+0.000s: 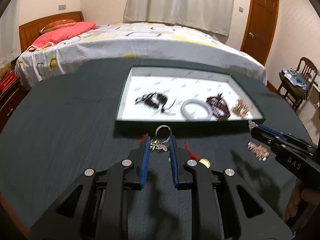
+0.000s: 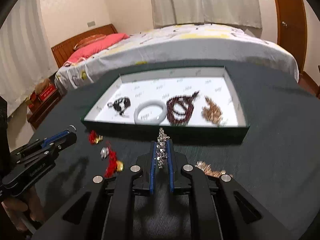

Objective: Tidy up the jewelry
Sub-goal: 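Grasp the silver ring charm with the left gripper while the right grasps the rhinestone brooch, then carry ring charm and rhinestone brooch into the box and open both grippers, then withdraw both grippers from the box back over the table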

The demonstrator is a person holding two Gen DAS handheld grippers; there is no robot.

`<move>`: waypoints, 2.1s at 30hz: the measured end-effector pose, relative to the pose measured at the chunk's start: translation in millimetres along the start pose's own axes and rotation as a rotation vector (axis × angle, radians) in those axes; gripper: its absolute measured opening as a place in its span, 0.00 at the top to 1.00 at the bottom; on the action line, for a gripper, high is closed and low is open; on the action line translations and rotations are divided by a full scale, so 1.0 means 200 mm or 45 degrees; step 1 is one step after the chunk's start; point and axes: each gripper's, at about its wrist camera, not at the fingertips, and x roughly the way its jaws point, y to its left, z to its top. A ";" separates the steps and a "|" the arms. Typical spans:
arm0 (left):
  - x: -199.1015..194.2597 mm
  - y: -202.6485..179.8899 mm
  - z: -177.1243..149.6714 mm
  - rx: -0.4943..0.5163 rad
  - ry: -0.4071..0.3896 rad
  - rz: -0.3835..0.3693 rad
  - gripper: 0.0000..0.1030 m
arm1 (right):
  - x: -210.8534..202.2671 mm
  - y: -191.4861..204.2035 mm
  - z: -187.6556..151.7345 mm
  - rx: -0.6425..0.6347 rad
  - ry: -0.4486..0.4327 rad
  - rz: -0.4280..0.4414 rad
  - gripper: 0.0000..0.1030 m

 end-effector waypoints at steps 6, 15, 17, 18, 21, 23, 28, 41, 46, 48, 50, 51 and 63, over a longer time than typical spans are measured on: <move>0.04 -0.08 0.18 0.029 -0.076 -0.047 0.81 | 0.00 -0.04 0.13 0.000 -0.065 -0.001 0.89; 0.30 -0.15 0.45 0.029 -0.125 -0.098 0.81 | 0.15 -0.12 0.37 -0.001 -0.156 -0.036 0.89; 0.37 -0.16 0.49 0.021 -0.116 -0.101 0.81 | 0.20 -0.14 0.41 0.001 -0.160 -0.052 0.89; 0.42 -0.17 0.51 0.019 -0.109 -0.099 0.81 | 0.21 -0.15 0.42 0.003 -0.161 -0.057 0.89; 0.55 -0.18 0.54 0.017 -0.073 -0.092 0.81 | 0.30 -0.20 0.44 0.010 -0.149 -0.082 0.89; 0.62 -0.18 0.54 0.003 -0.045 -0.087 0.81 | 0.35 -0.22 0.44 0.013 -0.129 -0.097 0.89; 0.77 -0.17 0.55 -0.007 0.048 -0.077 0.81 | 0.50 -0.28 0.42 0.027 -0.017 -0.123 0.89; 0.97 -0.16 0.50 -0.027 0.255 -0.087 0.79 | 0.62 -0.32 0.36 0.050 0.117 -0.153 0.86; 0.93 -0.15 0.52 -0.041 0.215 -0.096 0.45 | 0.59 -0.32 0.37 0.054 0.078 -0.131 0.62; 0.91 -0.14 0.52 -0.054 0.191 -0.102 0.44 | 0.55 -0.31 0.37 0.052 0.050 -0.138 0.61; 0.87 -0.14 0.52 -0.068 0.167 -0.107 0.40 | 0.48 -0.31 0.37 0.065 0.011 -0.132 0.59; 0.84 -0.13 0.52 -0.075 0.146 -0.108 0.39 | 0.46 -0.30 0.37 0.069 -0.006 -0.134 0.59; 0.29 -0.15 0.28 -0.056 -0.111 -0.041 0.31 | 0.01 -0.22 0.15 0.065 -0.199 -0.168 0.51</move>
